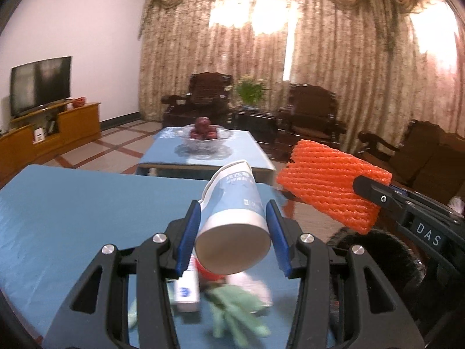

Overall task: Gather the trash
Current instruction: 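Carry the white cup and orange net over the trash bin and release them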

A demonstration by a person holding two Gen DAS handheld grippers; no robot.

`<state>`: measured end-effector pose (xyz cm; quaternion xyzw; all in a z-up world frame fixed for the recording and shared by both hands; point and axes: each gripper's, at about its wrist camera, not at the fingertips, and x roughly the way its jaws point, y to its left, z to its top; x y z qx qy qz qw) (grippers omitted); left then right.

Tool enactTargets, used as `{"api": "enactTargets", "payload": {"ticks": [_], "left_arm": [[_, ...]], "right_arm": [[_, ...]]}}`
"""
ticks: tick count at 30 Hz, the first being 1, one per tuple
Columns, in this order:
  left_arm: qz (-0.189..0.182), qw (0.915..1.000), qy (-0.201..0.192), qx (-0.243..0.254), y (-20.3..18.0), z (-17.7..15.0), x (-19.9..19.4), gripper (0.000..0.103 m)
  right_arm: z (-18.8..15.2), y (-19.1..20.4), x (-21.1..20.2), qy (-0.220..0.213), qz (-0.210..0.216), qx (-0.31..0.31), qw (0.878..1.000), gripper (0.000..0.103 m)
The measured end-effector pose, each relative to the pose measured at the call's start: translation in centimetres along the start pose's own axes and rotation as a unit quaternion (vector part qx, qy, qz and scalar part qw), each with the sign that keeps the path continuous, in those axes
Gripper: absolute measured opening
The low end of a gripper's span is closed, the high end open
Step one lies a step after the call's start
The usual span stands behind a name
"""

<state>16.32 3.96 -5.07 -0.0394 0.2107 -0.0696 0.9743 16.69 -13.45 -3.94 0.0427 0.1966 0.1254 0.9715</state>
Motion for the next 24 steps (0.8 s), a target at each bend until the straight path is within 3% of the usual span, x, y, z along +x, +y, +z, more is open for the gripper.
{"api": "enactTargets", "payload": {"ticks": [10, 17, 24], "left_arm": [[-0.081, 0.9962, 0.011, 0.029, -9.0, -0.8, 2.2, 0.045], [-0.146, 0.9878, 0.03, 0.045, -15.0, -2.2, 4.3, 0.045], [-0.182, 0.9801, 0.047, 0.064, -19.3, -4.4, 5.8, 0.045]], "right_arm": [[-0.3, -6.9, -4.5, -0.01, -0.079, 0.026, 0.997, 0.011], [-1.2, -11.9, -6.8, -0.004, -0.132, 0.047, 0.99, 0.011], [-3.0, -16.6, -8.4, 0.012, -0.177, 0.063, 0.982, 0.011]]}}
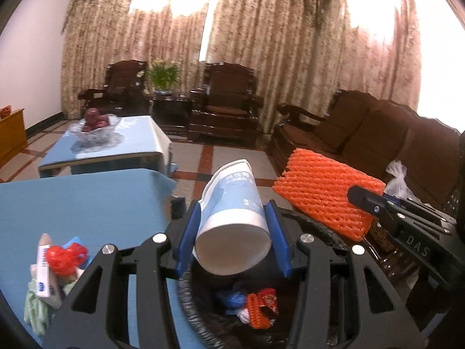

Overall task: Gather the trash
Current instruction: 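Carry the white cup and orange net over the trash bin and release them, then move both tools back to the table toward the gloves and alcohol pad box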

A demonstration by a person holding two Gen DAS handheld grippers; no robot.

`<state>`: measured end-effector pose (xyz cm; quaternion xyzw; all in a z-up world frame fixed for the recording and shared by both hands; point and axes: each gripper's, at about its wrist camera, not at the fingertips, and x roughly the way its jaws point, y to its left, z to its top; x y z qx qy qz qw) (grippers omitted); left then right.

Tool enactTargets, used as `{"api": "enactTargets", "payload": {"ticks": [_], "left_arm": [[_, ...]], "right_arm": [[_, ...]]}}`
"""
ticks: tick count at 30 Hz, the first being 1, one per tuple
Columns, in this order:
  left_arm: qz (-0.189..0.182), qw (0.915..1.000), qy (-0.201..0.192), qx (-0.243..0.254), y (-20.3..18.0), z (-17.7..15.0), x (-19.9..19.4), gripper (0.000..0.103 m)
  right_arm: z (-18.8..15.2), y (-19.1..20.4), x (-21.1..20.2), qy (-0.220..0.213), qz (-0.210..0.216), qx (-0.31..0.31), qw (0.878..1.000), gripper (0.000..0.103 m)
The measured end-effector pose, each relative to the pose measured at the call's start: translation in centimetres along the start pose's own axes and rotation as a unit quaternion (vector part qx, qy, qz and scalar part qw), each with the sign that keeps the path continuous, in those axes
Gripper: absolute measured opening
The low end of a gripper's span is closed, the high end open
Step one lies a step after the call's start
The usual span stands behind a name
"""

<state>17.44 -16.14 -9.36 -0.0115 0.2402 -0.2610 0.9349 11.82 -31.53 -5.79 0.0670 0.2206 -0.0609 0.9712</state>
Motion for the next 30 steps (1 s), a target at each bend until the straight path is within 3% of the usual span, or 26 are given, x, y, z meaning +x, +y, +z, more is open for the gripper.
{"api": "enactTargets", "payload": {"ticks": [8, 11, 13, 14, 16, 19, 24, 30], "left_arm": [[-0.032, 0.9987, 0.041, 0.003, -2.5, -1.4, 3.7, 0.045], [-0.043, 0.9976, 0.054, 0.007, -2.9, -1.8, 4.6, 0.054], [-0.046, 0.9975, 0.054, 0.004, -2.6, -1.9, 4.6, 0.069], [-0.045, 0.9975, 0.054, 0.003, -2.4, -1.8, 4.5, 0.07], [-0.042, 0.9976, 0.054, 0.0, -1.9, -1.9, 4.3, 0.072], [-0.032, 0.9981, 0.052, -0.01, -1.1, -1.8, 3.8, 0.075], [0.009, 0.9989, 0.04, -0.022, 1.9, -1.5, 1.6, 0.087], [0.067, 0.9967, 0.022, -0.04, 6.8, -1.5, -2.7, 0.089]], "right_arm": [[-1.7, -4.0, 1.4, 0.027, -0.029, 0.013, 0.999, 0.012], [-2.5, -4.9, 2.0, 0.041, -0.042, 0.019, 0.998, 0.017], [-3.3, -5.1, 2.1, 0.047, -0.05, 0.023, 0.997, 0.039], [-3.6, -5.4, 2.2, 0.048, -0.057, 0.026, 0.997, 0.045], [-4.1, -5.8, 2.3, 0.051, -0.065, 0.033, 0.996, 0.072], [-4.4, -6.1, 2.1, 0.047, -0.081, 0.047, 0.994, 0.093], [-4.4, -4.9, 1.7, 0.034, -0.067, 0.05, 0.996, 0.097], [-3.8, -1.0, 1.9, 0.026, -0.028, 0.035, 0.999, 0.097]]}}
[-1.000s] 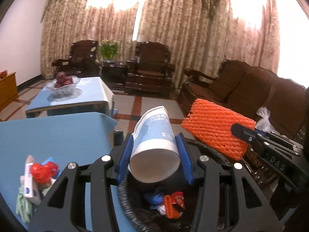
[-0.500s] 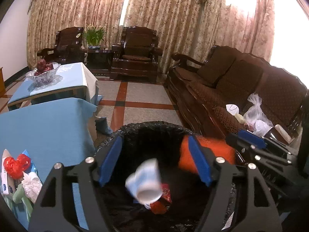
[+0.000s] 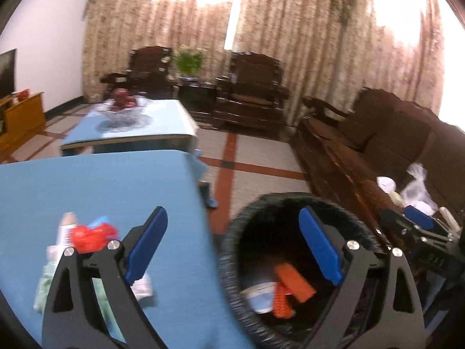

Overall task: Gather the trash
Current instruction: 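Move both tools back to the table toward the gloves and alcohol pad box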

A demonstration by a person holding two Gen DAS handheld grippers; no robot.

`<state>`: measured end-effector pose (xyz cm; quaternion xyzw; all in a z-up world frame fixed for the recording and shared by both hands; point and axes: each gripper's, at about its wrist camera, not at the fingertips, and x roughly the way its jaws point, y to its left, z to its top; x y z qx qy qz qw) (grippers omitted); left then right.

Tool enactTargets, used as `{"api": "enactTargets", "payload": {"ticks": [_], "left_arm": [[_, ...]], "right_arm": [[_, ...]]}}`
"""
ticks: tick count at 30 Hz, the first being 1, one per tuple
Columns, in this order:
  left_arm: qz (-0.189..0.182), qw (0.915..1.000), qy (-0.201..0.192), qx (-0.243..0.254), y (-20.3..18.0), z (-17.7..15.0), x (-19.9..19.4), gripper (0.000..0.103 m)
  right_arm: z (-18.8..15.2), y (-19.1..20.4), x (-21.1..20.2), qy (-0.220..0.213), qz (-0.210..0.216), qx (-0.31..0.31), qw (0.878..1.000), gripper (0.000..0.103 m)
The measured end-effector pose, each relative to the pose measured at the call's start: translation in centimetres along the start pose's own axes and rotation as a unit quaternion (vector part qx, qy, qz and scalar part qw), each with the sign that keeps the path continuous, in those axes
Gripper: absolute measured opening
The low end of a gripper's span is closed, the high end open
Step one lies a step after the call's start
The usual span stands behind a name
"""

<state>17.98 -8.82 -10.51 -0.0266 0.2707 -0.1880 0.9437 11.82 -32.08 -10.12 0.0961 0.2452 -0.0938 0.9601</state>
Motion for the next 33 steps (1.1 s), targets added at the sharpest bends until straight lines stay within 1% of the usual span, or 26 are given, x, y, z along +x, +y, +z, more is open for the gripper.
{"api": "enactTargets", "payload": {"ticks": [3, 8, 13, 16, 18, 20, 23, 25, 26, 28, 31, 33], "left_arm": [[0.036, 0.9993, -0.01, -0.01, 3.1, 0.0, -2.1, 0.09], [0.095, 0.995, -0.022, -0.021, 8.1, -0.8, -5.5, 0.09], [0.151, 0.9877, -0.025, -0.032, 12.8, -1.8, -8.2, 0.09], [0.179, 0.983, -0.022, -0.035, 15.2, -2.5, -9.3, 0.09], [0.193, 0.9802, -0.017, -0.04, 16.9, -3.2, -9.8, 0.09], [0.204, 0.9777, -0.011, -0.047, 18.3, -3.9, -10.1, 0.09], [0.218, 0.9743, 0.002, -0.055, 20.4, -5.1, -10.0, 0.089], [0.223, 0.973, 0.011, -0.058, 21.4, -5.7, -9.6, 0.085], [0.223, 0.9727, 0.017, -0.06, 22.0, -6.1, -9.3, 0.085], [0.224, 0.972, 0.028, -0.065, 23.1, -6.7, -8.7, 0.083], [0.218, 0.9727, 0.039, -0.07, 24.1, -7.4, -7.9, 0.083], [0.214, 0.9729, 0.05, -0.072, 24.6, -7.8, -6.9, 0.082]], "right_arm": [[-0.1, 2.9, 0.3, 0.0, 0.029, -0.018, 0.999, 0.097], [-0.6, 7.9, 1.1, 0.003, 0.081, -0.041, 0.996, 0.097], [-1.6, 12.7, 1.7, 0.003, 0.125, -0.068, 0.99, 0.097], [-2.5, 15.3, 2.2, 0.0, 0.145, -0.084, 0.986, 0.097], [-3.1, 16.8, 2.6, 0.006, 0.159, -0.091, 0.983, 0.097], [-3.9, 18.2, 3.1, 0.012, 0.168, -0.097, 0.981, 0.096], [-5.1, 19.9, 3.9, 0.024, 0.181, -0.1, 0.978, 0.09], [-5.9, 20.9, 4.4, 0.031, 0.187, -0.104, 0.976, 0.084], [-6.3, 21.3, 4.5, 0.034, 0.189, -0.106, 0.976, 0.083], [-7.2, 22.4, 5.2, 0.043, 0.195, -0.115, 0.973, 0.074], [-8.0, 23.5, 6.1, 0.057, 0.199, -0.127, 0.97, 0.066], [-8.6, 23.9, 6.5, 0.066, 0.201, -0.131, 0.969, 0.064]]}}
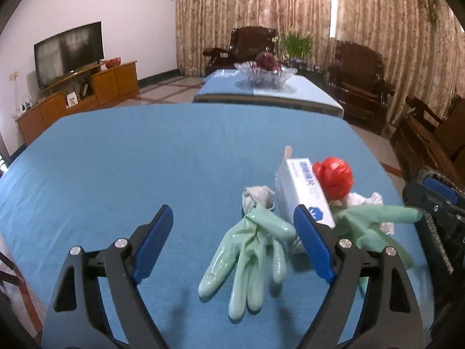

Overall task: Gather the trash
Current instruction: 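Move both tools back to the table toward the gloves and alcohol pad box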

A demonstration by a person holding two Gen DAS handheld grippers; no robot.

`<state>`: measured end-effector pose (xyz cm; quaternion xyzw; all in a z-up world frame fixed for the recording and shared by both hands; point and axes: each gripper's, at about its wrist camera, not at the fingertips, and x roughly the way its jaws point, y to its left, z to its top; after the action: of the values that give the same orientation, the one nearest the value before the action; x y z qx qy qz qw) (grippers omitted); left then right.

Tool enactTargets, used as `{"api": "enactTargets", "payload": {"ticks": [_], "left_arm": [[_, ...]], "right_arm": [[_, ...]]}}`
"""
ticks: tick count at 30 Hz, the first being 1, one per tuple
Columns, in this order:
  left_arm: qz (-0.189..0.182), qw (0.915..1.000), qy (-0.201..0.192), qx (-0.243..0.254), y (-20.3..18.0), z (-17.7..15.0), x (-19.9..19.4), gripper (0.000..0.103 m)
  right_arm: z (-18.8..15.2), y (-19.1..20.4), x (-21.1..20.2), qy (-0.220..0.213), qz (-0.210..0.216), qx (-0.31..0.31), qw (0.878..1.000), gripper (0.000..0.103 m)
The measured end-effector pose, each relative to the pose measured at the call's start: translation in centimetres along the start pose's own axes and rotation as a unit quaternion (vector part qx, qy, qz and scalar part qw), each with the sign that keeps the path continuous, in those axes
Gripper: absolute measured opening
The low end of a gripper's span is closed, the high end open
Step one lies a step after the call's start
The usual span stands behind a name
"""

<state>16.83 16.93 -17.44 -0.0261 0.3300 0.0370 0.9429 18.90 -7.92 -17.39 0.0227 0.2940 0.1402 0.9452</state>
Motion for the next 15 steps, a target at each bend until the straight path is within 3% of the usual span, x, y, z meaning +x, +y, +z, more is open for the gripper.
{"api": "enactTargets", "payload": {"ticks": [9, 15], "left_arm": [[-0.013, 0.9989, 0.045, 0.005, 0.0, -1.1, 4.6, 0.073], [-0.037, 0.9965, 0.075, -0.007, -0.3, -1.5, 6.5, 0.073]], "right_arm": [[0.2, 0.0, 1.7, 0.017, -0.004, -0.008, 1.0, 0.063], [0.5, 0.2, 2.6, 0.024, -0.001, -0.013, 1.0, 0.062]]}}
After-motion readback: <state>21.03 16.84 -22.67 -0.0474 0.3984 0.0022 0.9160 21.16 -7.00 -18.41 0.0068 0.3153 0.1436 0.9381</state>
